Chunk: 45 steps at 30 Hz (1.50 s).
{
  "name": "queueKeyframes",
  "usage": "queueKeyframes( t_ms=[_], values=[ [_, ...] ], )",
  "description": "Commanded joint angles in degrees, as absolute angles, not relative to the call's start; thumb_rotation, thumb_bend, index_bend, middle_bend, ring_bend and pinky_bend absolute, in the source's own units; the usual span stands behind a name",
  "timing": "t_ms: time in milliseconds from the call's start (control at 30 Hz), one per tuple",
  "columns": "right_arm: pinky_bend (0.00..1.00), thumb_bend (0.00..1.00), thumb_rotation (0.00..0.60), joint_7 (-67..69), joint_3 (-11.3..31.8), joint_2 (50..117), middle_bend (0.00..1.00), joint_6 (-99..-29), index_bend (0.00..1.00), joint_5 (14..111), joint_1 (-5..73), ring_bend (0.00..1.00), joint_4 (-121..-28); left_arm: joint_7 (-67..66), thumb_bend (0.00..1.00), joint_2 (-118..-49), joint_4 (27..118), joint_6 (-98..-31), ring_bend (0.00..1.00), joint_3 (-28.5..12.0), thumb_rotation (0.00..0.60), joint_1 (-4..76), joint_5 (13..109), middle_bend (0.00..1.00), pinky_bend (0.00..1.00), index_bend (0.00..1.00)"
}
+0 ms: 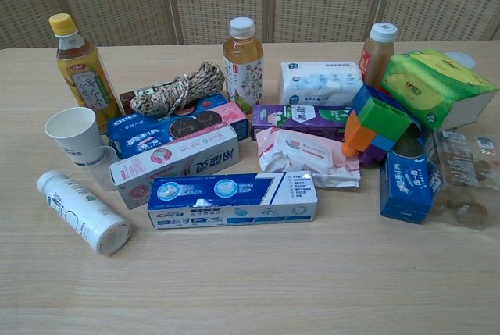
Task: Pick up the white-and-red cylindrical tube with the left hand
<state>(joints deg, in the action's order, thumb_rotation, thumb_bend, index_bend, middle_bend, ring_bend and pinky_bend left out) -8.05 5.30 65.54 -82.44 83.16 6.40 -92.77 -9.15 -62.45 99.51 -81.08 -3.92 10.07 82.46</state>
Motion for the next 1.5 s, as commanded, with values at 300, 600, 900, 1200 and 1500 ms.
queueKeyframes(
  t_ms=[300, 600, 900, 1200, 1500],
  values=[
    [0.00, 0.03, 0.278, -8.3, 5.3, 65.8, 0.00, -82.4, 0.00, 83.1, 6.7, 0.00, -92.9, -8.5, 0.33, -62.1, 99.4, -79.1, 0.14, -3.7, 0.600, 11.5, 83.7, 0.16, 0.00, 0.20],
    [0.00, 0.03, 0.280, -8.7, 5.3, 65.5, 0.00, -82.5, 0.00, 83.0, 6.7, 0.00, -93.4, -6.2, 0.34, -60.8, 98.8, -74.1, 0.37, -0.7, 0.600, 13.8, 88.0, 0.32, 0.08, 0.30],
    [0.00, 0.03, 0.279, -7.9, 5.0, 65.5, 0.00, -82.7, 0.00, 83.0, 6.4, 0.00, -93.0, -9.6, 0.34, -61.3, 99.7, -68.3, 0.47, 1.7, 0.600, 15.6, 87.7, 0.47, 0.23, 0.38],
    [0.00, 0.03, 0.275, -7.6, 4.8, 65.1, 0.00, -83.7, 0.00, 83.2, 5.7, 0.00, -93.2, -12.2, 0.33, -64.2, 98.4, -65.8, 0.47, 2.5, 0.600, 16.8, 87.4, 0.37, 0.27, 0.39],
    [0.00, 0.03, 0.277, -8.1, 4.8, 64.3, 0.00, -84.3, 0.00, 82.9, 5.1, 0.00, -94.0, -14.0, 0.34, -68.5, 95.3, -62.8, 0.45, 2.7, 0.600, 18.7, 87.0, 0.36, 0.24, 0.38]
  ],
)
